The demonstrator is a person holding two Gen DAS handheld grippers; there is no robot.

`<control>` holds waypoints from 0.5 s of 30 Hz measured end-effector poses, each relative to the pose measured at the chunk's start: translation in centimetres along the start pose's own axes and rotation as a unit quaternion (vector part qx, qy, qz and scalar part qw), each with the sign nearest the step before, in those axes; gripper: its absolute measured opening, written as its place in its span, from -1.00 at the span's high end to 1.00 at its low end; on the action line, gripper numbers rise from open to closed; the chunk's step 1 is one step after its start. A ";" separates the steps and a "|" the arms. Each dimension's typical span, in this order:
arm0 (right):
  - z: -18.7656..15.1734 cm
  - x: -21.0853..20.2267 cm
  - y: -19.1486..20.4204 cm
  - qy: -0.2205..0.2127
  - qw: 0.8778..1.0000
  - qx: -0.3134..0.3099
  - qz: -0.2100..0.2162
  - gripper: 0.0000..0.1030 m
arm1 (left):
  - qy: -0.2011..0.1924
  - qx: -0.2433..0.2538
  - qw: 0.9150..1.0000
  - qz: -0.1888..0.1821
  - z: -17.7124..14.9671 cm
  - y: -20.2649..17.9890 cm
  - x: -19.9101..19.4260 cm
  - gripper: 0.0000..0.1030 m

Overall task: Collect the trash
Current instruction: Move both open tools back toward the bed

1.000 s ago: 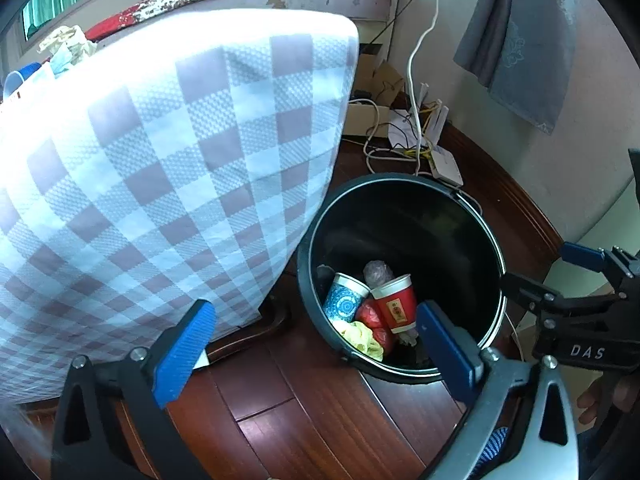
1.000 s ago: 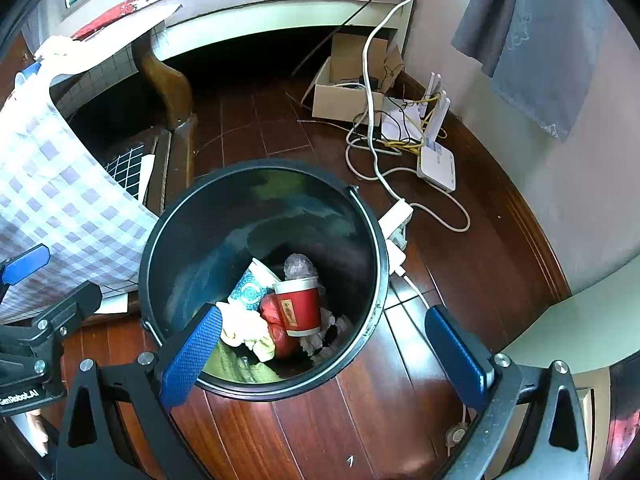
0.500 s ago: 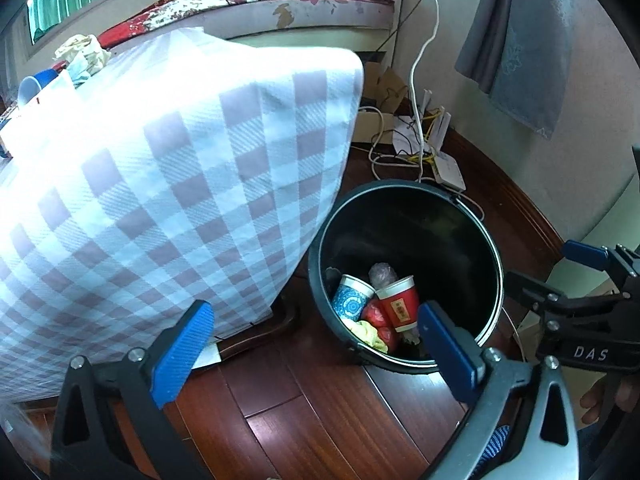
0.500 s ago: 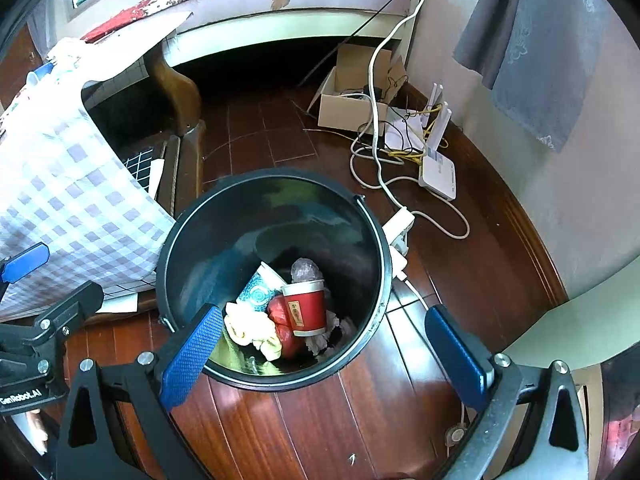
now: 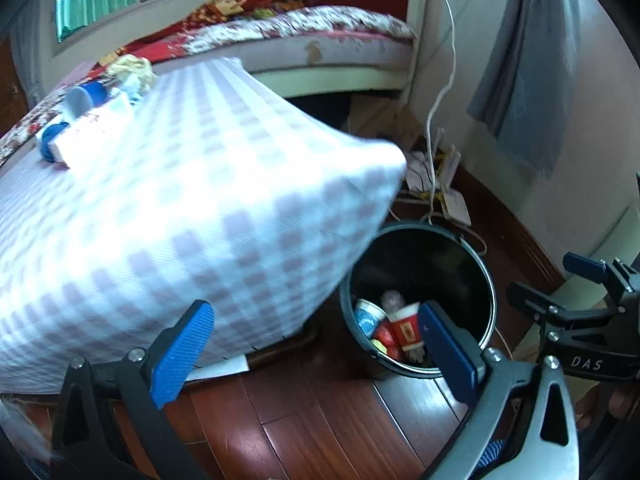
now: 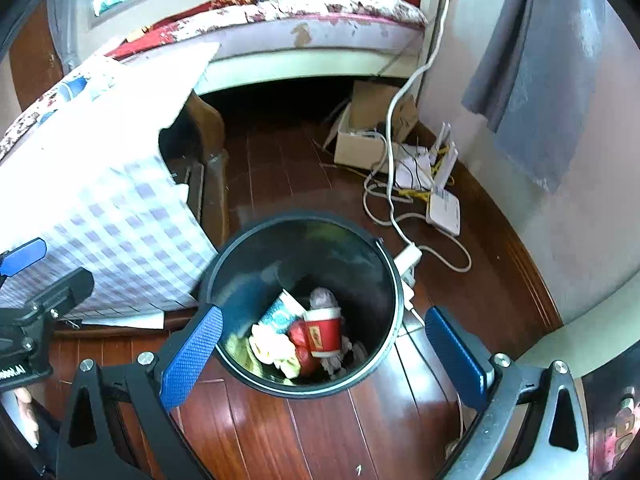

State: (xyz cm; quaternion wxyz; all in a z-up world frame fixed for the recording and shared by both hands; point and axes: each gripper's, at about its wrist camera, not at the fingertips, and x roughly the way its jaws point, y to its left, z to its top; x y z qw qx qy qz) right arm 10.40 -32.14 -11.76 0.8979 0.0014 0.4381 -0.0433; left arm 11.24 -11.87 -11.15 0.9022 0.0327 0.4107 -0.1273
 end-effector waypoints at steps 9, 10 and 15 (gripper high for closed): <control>2.9 -2.7 4.3 -0.044 0.999 -0.015 0.017 -0.98 | -0.048 -0.035 0.998 0.030 1.4 5.1 -3.9 -0.98; 3.3 -2.9 4.7 -0.047 0.999 -0.017 0.019 -0.98 | -0.051 -0.037 0.997 0.033 1.5 5.6 -4.2 -0.98; 5.4 -4.2 8.4 -0.072 0.996 -0.034 0.045 -0.98 | -0.069 -0.057 0.994 0.055 1.8 9.0 -5.6 -0.98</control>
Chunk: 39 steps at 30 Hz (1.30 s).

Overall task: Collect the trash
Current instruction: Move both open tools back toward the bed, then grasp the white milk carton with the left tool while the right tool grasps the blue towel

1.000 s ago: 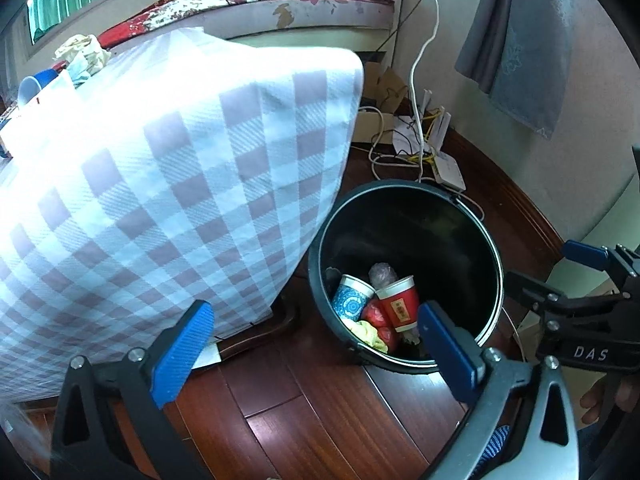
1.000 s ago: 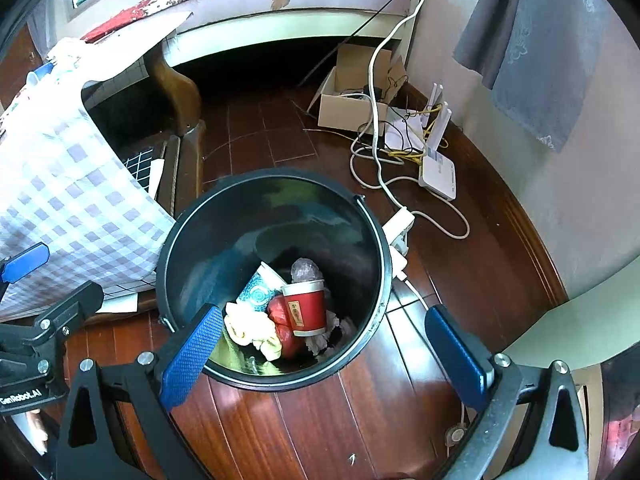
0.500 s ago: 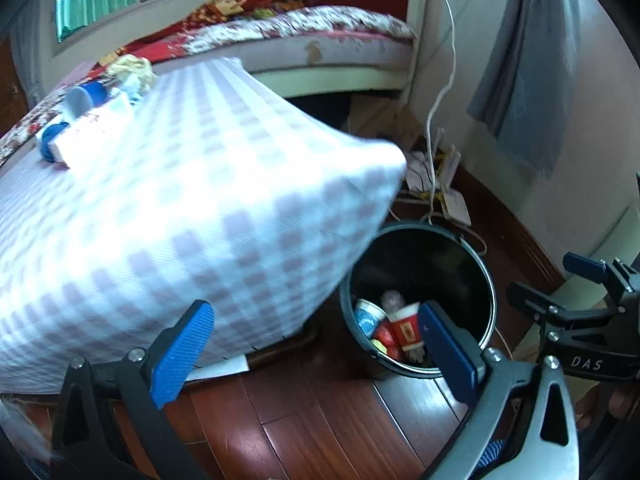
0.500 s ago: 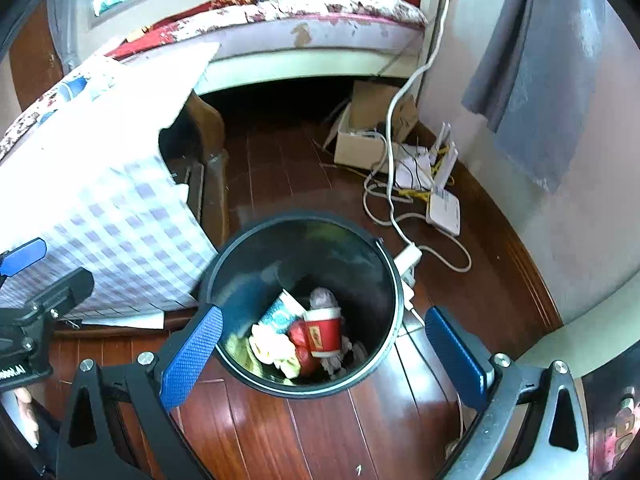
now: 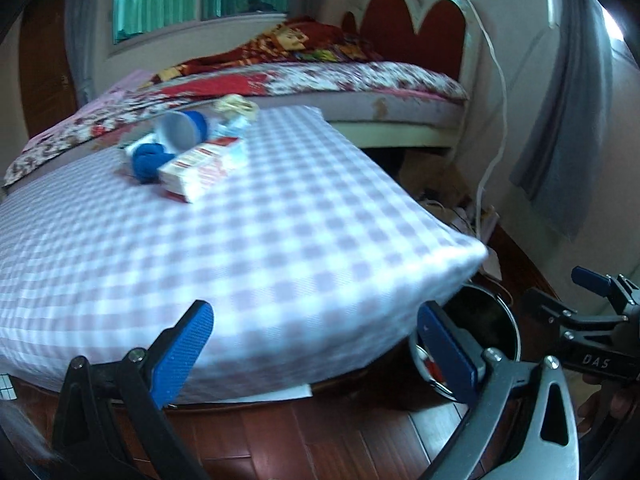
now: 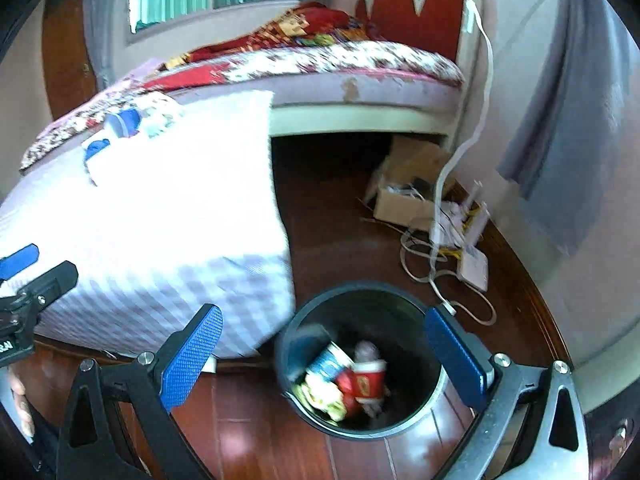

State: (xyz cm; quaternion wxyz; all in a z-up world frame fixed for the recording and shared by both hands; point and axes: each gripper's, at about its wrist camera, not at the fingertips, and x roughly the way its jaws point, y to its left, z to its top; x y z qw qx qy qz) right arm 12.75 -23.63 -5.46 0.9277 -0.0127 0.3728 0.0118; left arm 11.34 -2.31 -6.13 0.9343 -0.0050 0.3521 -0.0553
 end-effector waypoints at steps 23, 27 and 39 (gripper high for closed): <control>8.9 7.1 10.8 0.004 0.997 -0.056 0.052 -0.98 | -0.013 -0.021 0.999 0.047 7.6 12.9 6.0 -0.92; 10.9 9.5 11.3 0.011 0.997 -0.056 0.053 -0.98 | 0.000 -0.003 0.999 0.037 8.9 13.3 8.5 -0.77; 13.3 13.3 12.2 0.022 0.997 -0.060 0.051 -0.98 | 0.052 0.046 0.998 -0.009 11.5 12.3 14.7 -0.17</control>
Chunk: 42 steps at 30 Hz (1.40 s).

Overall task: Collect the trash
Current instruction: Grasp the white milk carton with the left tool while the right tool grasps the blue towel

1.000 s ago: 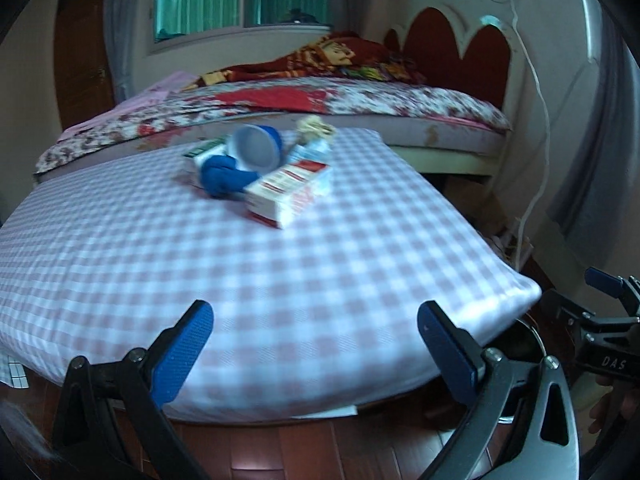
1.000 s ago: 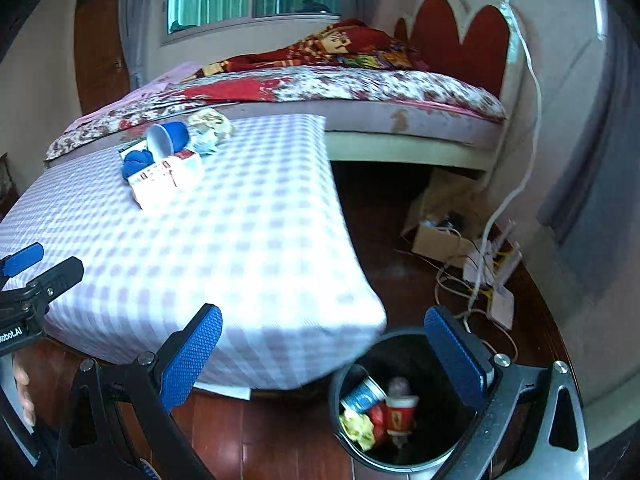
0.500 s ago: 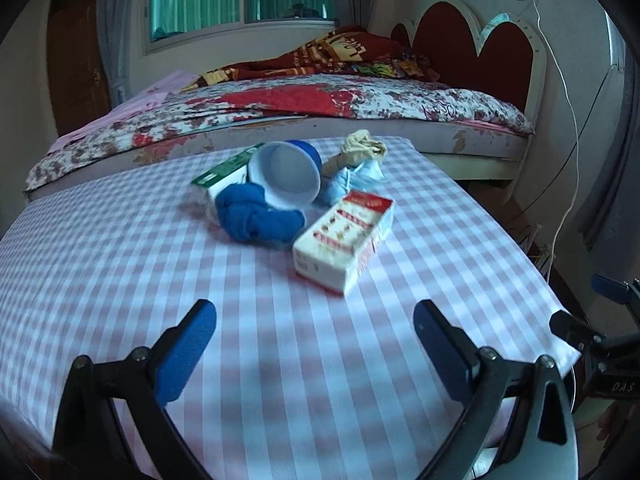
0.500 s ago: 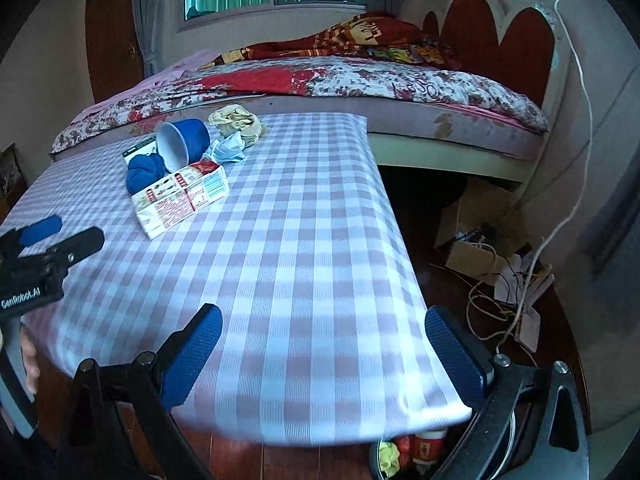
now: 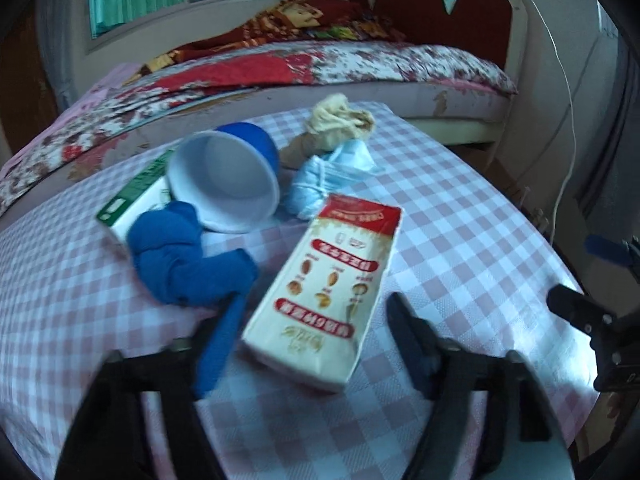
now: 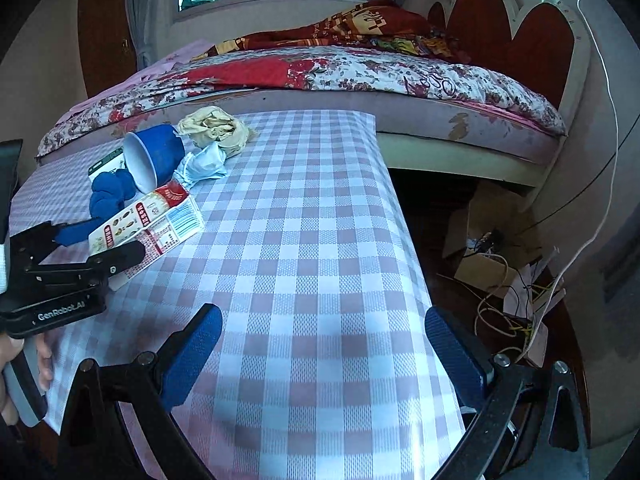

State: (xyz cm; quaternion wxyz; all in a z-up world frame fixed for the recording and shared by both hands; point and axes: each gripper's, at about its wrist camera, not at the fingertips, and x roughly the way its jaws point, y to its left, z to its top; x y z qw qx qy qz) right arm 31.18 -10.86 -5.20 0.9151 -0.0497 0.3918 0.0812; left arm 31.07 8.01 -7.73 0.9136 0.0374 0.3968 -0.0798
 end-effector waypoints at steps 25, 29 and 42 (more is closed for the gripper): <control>3.6 2.6 10.5 -0.007 0.991 -0.047 0.125 -0.98 | -0.089 -0.126 0.981 0.119 -5.2 10.8 -7.6 -0.04; 4.8 3.9 14.5 -0.009 0.986 -0.078 0.145 -0.98 | -0.087 -0.136 0.977 0.137 -5.6 12.8 -7.0 -0.04; 8.4 9.0 22.1 0.012 0.982 -0.119 0.148 -0.44 | -0.079 -0.157 0.973 0.151 -5.4 16.8 -5.2 -0.04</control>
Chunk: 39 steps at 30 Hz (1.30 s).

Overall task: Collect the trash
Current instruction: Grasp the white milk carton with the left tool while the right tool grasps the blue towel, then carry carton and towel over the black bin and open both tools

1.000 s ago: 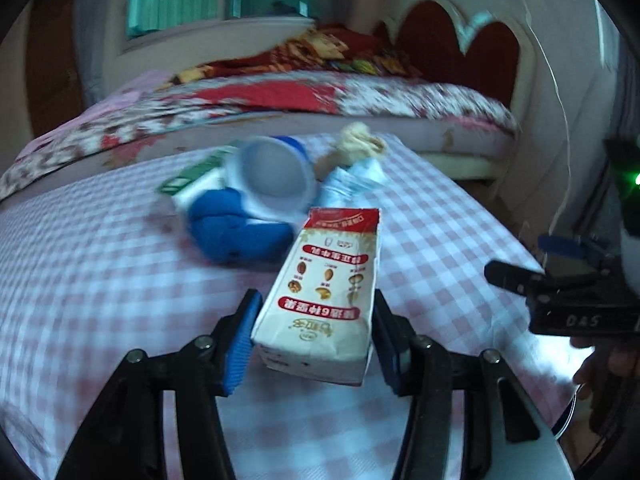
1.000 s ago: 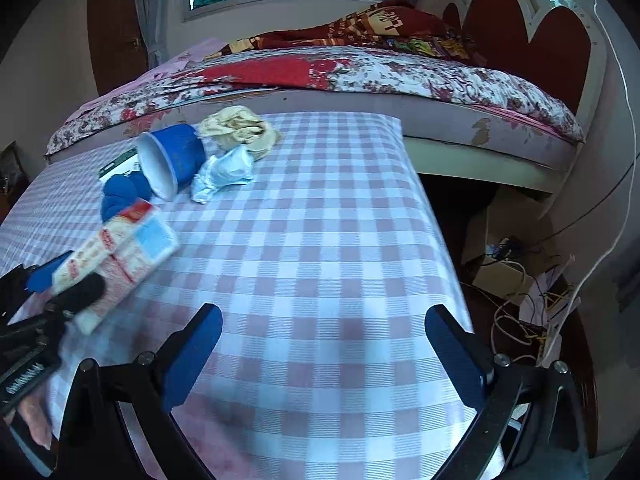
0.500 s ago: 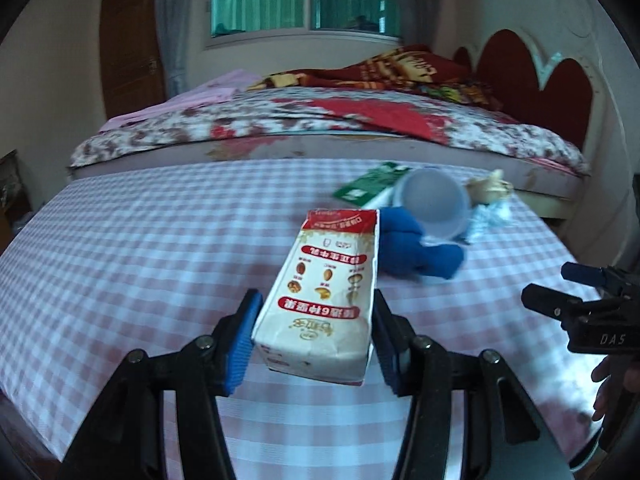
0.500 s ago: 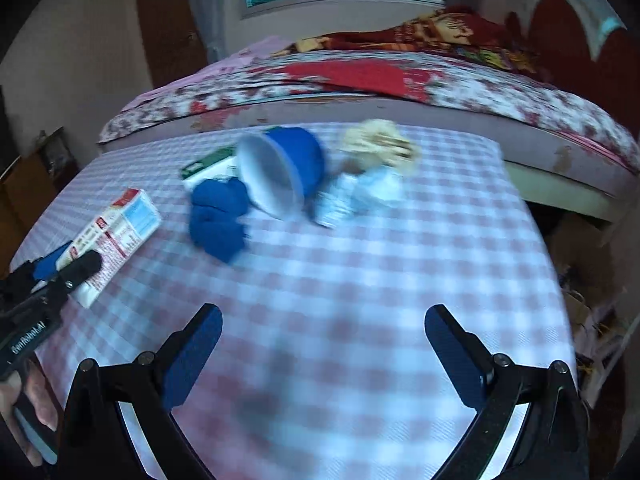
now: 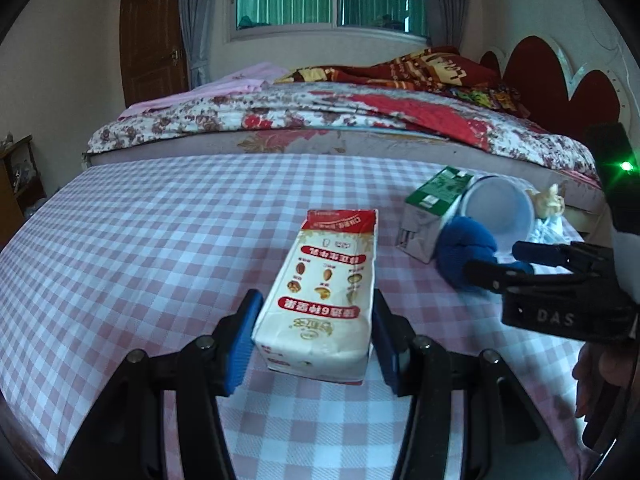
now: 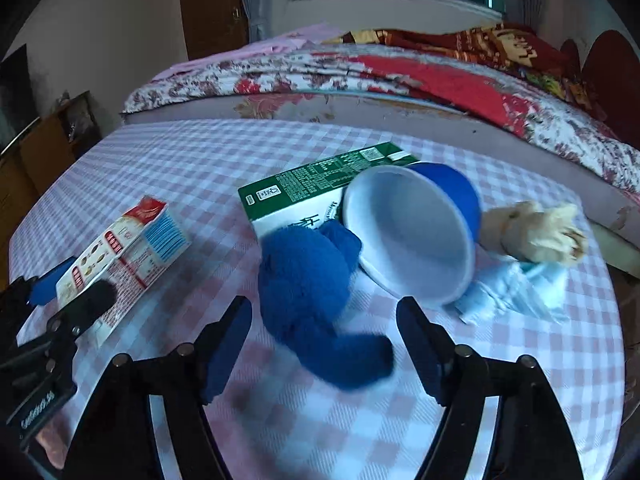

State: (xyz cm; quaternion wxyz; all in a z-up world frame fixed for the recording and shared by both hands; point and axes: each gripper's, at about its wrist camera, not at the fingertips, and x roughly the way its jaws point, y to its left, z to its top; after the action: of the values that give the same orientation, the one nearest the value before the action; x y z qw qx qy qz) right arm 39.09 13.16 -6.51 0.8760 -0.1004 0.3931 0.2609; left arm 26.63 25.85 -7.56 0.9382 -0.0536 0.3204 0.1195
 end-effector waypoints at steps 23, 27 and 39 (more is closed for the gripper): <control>-6.1 -11.0 -3.1 -0.051 0.998 0.025 0.000 0.32 | -0.022 0.020 0.998 -0.047 -1.3 -5.0 -6.7 -0.03; -8.0 -14.1 -4.7 -0.062 0.997 0.037 -0.013 0.32 | -0.028 0.031 0.997 -0.064 -2.0 -7.3 -8.8 -0.03; -14.4 -22.6 -10.0 -0.094 0.990 0.094 -0.051 0.32 | -0.039 0.056 0.992 -0.109 -4.2 -13.0 -14.0 -0.03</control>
State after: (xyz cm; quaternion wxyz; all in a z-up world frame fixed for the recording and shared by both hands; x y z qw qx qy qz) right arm 22.79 -9.34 0.33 0.9266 -0.0127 0.3263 0.1866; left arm 16.81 9.86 -1.92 0.9590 -0.0305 0.2818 0.0006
